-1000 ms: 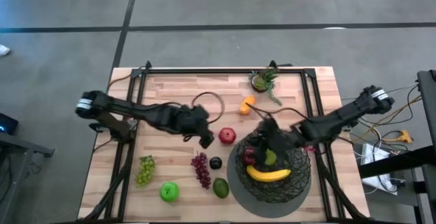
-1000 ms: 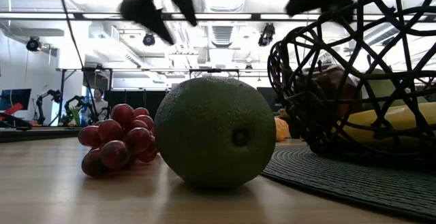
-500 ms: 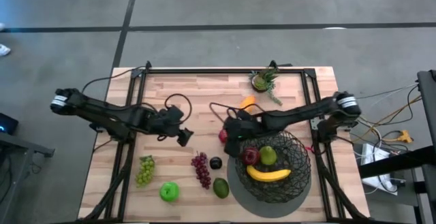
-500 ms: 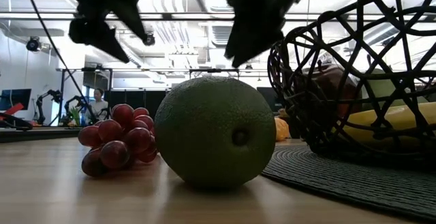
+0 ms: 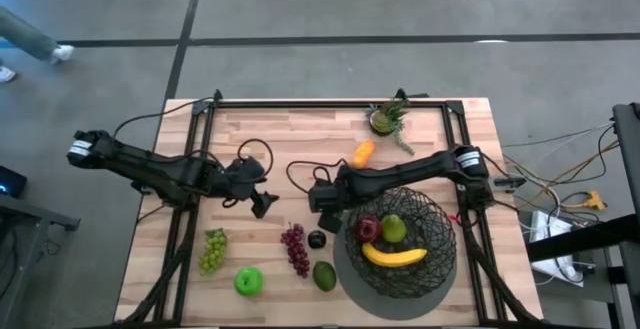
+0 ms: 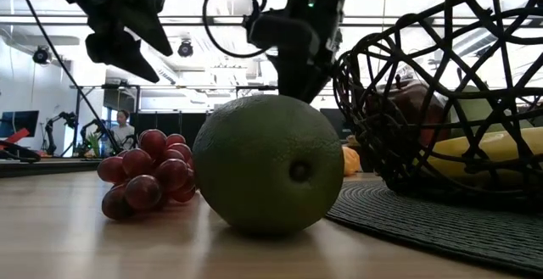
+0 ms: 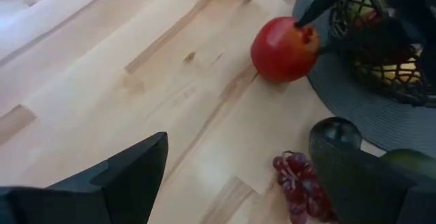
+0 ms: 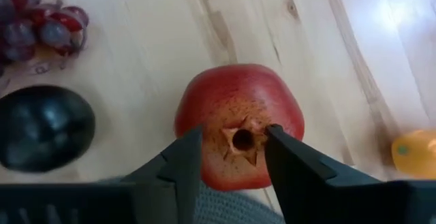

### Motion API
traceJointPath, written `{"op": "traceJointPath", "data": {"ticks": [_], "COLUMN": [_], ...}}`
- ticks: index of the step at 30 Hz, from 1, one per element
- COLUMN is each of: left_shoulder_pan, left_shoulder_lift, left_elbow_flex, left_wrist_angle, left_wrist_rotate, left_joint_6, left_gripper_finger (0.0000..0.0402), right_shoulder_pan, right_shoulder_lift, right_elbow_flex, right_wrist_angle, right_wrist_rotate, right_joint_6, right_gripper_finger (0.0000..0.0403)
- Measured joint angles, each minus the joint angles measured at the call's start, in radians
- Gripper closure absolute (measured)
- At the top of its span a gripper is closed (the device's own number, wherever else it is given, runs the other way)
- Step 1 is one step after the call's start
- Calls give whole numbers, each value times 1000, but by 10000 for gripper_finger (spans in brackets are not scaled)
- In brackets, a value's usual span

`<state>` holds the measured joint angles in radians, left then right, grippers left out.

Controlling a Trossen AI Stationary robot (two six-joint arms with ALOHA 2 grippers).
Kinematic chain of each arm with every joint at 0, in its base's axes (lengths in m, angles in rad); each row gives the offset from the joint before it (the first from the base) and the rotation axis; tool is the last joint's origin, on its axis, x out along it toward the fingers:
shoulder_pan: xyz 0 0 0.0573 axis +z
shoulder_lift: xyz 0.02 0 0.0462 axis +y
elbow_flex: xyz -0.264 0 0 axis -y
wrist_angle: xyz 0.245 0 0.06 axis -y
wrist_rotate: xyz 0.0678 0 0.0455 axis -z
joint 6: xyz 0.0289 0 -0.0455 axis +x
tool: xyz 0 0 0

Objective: Build produce basket
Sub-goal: Put the pomegranate into the black wire basket

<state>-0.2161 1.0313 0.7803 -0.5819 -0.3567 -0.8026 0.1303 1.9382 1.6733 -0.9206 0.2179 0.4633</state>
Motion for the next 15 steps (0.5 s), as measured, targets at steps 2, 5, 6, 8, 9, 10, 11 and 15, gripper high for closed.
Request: {"op": "traceJointPath", "data": {"ticks": [2,5,6,8,9,10,11,15], "left_shoulder_pan": [0,0,0,0,0,0,0,2], "left_shoulder_lift": [4,11,12,16,17,18,17,17], "left_elbow_flex": [2,2,2,3,3,3,1,1], "left_wrist_angle": [6,47,63,86,84,87,103,110], "left_wrist_rotate": [0,4,6,8,8,8,7,4], "left_joint_6": [14,25,26,38,50,59,67,76], "left_gripper_finger": [63,63,63,63,63,63,63,63], "right_shoulder_pan": [-2,-4,-4,-4,-4,-4,-4,-4], "right_shoulder_lift": [9,12,12,10,8,7,2,-40], "right_elbow_flex": [17,24,23,22,22,22,23,23], "right_wrist_angle": [-3,-15,-13,-15,-16,-19,-20,-23], "right_wrist_rotate": [3,2,2,2,1,0,3,11], "right_joint_6": [-1,0,0,-1,-2,-4,-9,0], "right_gripper_finger": [273,306,320,348,362,374,382,387]}}
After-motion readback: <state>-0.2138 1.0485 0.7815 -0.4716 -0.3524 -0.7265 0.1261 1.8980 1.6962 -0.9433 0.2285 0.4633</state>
